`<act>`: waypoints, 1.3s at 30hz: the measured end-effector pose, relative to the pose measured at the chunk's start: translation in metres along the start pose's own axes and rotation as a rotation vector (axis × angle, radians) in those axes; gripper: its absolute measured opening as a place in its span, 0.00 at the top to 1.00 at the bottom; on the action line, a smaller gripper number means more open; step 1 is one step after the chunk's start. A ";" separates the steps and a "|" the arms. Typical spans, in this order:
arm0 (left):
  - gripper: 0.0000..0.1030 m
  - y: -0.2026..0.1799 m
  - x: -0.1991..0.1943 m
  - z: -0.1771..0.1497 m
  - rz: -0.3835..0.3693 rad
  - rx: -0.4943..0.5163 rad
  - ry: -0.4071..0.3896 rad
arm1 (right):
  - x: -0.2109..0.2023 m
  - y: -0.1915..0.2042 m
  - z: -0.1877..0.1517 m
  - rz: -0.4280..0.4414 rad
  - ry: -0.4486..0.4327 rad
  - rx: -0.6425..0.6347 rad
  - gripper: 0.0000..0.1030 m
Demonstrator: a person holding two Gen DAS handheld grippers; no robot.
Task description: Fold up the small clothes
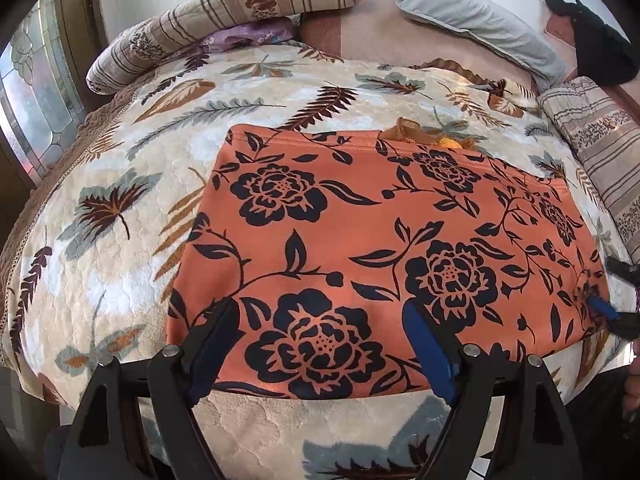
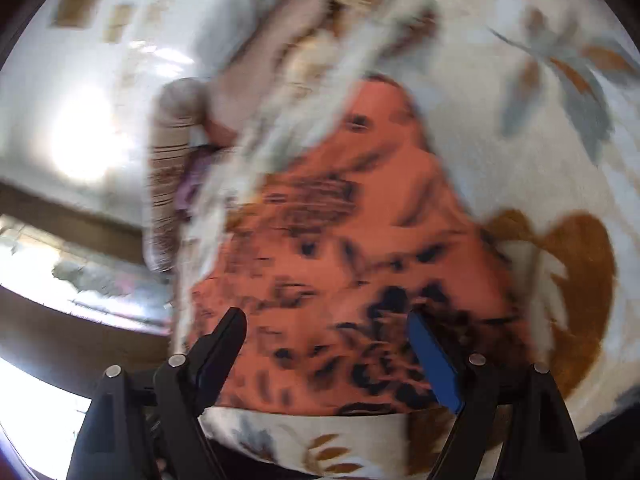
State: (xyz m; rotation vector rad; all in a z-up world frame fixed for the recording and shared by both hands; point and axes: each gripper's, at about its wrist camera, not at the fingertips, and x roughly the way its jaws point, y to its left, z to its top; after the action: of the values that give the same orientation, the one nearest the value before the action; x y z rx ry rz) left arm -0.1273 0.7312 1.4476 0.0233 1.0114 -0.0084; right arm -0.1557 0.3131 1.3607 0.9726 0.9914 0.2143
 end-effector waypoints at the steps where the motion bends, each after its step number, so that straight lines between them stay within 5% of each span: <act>1: 0.19 0.000 0.000 -0.001 0.002 0.003 -0.002 | -0.002 -0.005 0.001 0.034 -0.017 0.030 0.18; 9: 0.19 0.006 0.010 -0.003 -0.001 -0.028 0.017 | -0.050 -0.007 -0.026 0.058 -0.096 0.090 0.18; 14: 0.19 -0.010 0.012 0.001 -0.019 0.000 0.011 | -0.031 -0.018 -0.050 0.045 -0.044 0.185 0.18; 20: 0.19 -0.035 0.018 0.005 -0.018 0.033 0.011 | -0.014 -0.032 -0.030 0.074 -0.087 0.288 0.17; 39: 0.19 -0.046 0.038 0.013 -0.017 0.032 0.030 | -0.008 -0.018 -0.013 0.001 -0.170 0.233 0.17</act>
State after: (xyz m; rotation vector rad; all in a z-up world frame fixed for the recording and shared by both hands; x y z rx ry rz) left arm -0.0973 0.6855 1.4217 0.0443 1.0418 -0.0401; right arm -0.1749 0.3061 1.3497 1.1834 0.8721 0.0152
